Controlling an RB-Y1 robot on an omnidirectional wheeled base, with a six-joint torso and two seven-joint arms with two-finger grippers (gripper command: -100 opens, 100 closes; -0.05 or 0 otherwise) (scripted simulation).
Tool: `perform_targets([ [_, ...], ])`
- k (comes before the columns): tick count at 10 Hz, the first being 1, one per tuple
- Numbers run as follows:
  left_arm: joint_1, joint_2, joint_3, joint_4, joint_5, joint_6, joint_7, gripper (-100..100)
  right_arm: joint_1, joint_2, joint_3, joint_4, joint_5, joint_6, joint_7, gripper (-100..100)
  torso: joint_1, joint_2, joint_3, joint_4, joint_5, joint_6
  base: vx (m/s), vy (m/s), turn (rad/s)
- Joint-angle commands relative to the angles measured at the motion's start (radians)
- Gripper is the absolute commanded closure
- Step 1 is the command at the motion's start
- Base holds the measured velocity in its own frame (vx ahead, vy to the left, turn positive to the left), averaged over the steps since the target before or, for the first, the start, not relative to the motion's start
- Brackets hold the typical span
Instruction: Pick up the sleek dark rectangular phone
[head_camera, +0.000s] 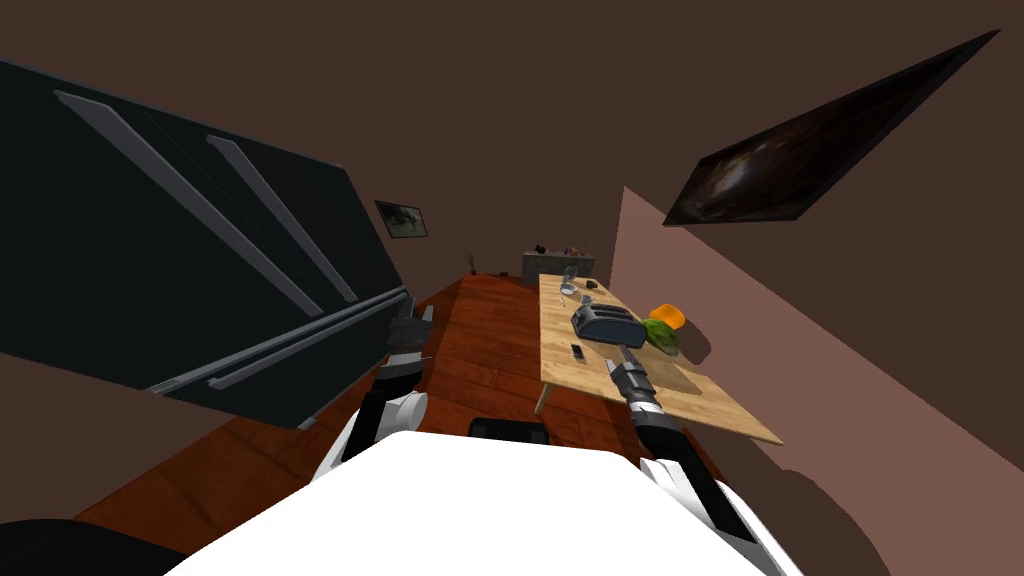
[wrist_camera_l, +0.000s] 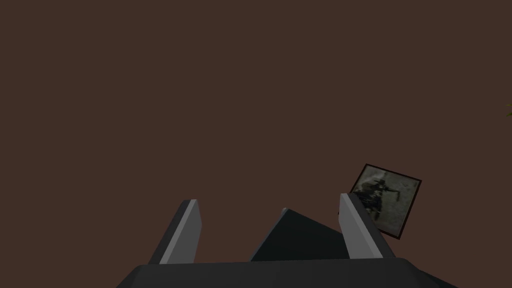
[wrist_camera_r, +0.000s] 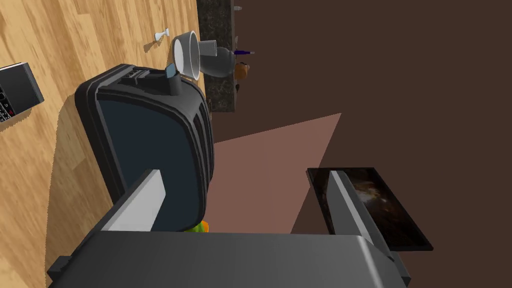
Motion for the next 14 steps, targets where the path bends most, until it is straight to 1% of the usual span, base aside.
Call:
perform_targets([
  [1,0.000,0.000,0.000,0.000,0.000,0.000,0.000,0,0.020,-0.036,-0.022,0.050,-0.048,0.047,-0.031,-100,0.000,0.000,0.000,0.000,0.000,0.000,0.050,0.154,-0.099],
  [2,0.000,0.000,0.000,0.000,0.000,0.000,0.000,0,0.020,-0.036,-0.022,0.058,-0.048,0.047,-0.031,-100,0.003,0.000,0.000,0.000,0.001,0.000,0.031,0.113,-0.056],
  [3,0.000,0.000,0.000,0.000,0.000,0.000,0.000,0,0.029,-0.058,-0.038,0.086,-0.081,0.082,-0.049,-100,0.001,0.000,0.000,0.000,0.000,0.000,0.039,0.126,-0.046],
  [4,0.000,0.000,0.000,0.000,0.000,0.000,0.000,0,0.029,-0.058,-0.038,0.098,-0.081,0.082,-0.049,-100,0.002,0.000,0.000,0.000,0.000,0.000,0.043,0.097,-0.038],
  [5,0.000,0.000,0.000,0.000,0.000,0.000,0.000,0,0.037,-0.080,-0.053,0.139,-0.116,0.119,-0.068,-100,0.000,0.000,0.000,0.000,0.000,0.000,0.049,0.105,-0.043],
  [6,0.000,0.000,0.000,0.000,0.000,0.000,0.000,0,0.037,-0.080,-0.053,0.139,-0.116,0.119,-0.068,-100,0.000,0.000,0.000,0.000,0.000,0.000,0.045,0.087,-0.035],
  [7,0.000,0.000,0.000,0.000,0.000,0.000,0.000,0,0.044,-0.102,-0.070,0.181,-0.152,0.158,-0.086,-100,-0.001,-0.001,0.000,0.000,0.000,0.000,0.063,0.086,-0.027],
  [8,0.000,0.000,0.000,0.000,0.000,0.000,0.000,0,0.044,-0.102,-0.070,0.182,-0.152,0.158,-0.086,-100,-0.001,-0.001,-0.001,0.000,0.000,0.000,0.058,0.083,-0.029],
  [9,0.000,0.000,0.000,0.000,0.000,0.000,0.000,0,0.051,-0.123,-0.086,0.220,-0.188,0.200,-0.104,-100,-0.001,-0.002,-0.001,0.000,0.000,0.000,0.062,0.101,-0.027],
  [10,0.000,0.000,0.000,0.000,0.000,0.000,0.000,0,0.051,-0.123,-0.086,0.225,-0.188,0.200,-0.104,-100,-0.001,-0.002,-0.001,0.000,0.000,0.000,0.059,0.086,-0.023],
  [11,0.000,0.000,0.000,0.000,0.000,0.000,0.000,0,0.055,-0.145,-0.104,0.269,-0.226,0.238,-0.121,-100,-0.001,-0.002,-0.001,0.000,0.000,0.000,0.076,0.100,-0.015],
  [12,0.000,0.000,0.000,0.000,0.000,0.000,0.000,0,0.055,-0.145,-0.104,0.269,-0.226,0.244,-0.121,-100,0.000,-0.002,-0.001,0.000,0.000,0.000,0.061,0.086,-0.019],
  [13,0.000,0.000,0.000,0.000,0.000,0.000,0.000,0,0.059,-0.167,-0.121,0.311,-0.264,0.285,-0.138,-100,-0.001,-0.002,-0.001,0.000,0.000,-0.001,0.076,0.087,-0.004],
  [14,0.000,0.000,0.000,0.000,0.000,0.000,0.000,0,0.059,-0.167,-0.121,0.314,-0.264,0.290,-0.138,-100,-0.001,-0.003,-0.001,-0.001,0.000,0.000,0.075,0.073,-0.010],
])
